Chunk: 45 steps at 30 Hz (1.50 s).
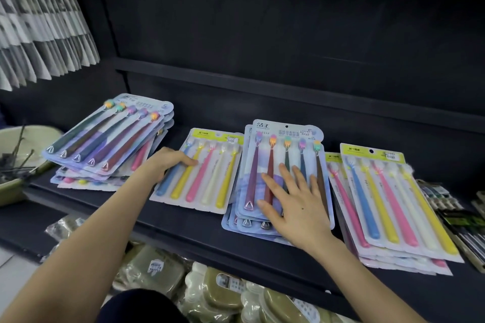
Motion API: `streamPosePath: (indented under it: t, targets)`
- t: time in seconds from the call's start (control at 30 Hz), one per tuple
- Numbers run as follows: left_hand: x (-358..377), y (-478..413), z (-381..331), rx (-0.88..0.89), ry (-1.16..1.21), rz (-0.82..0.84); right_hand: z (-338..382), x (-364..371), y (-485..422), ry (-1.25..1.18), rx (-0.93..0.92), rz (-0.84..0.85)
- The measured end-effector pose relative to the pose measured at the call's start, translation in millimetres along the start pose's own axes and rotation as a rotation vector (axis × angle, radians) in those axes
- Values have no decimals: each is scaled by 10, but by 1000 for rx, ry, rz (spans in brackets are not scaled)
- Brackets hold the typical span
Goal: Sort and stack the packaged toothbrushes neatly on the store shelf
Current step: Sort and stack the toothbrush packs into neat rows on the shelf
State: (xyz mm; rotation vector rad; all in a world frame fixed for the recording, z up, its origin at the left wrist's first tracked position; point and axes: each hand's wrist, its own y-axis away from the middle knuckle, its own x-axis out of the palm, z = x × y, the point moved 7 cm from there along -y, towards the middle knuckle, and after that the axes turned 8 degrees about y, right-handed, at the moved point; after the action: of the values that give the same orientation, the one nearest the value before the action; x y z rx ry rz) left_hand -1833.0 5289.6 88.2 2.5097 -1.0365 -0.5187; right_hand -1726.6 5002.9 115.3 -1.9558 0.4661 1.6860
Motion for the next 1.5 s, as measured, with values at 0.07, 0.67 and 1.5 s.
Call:
streamPosePath:
  t: [0.07,0.67,1.5]
  targets:
    - [9,-2,35,-55,37,37,-1,-1,-1,0,1,0]
    - [-483,835,-393,259,272,-115,-1,-20,5,-13,2,28]
    - [1779,1653,-461,218,574,171,-1498,-616,893,-1483,768,-195]
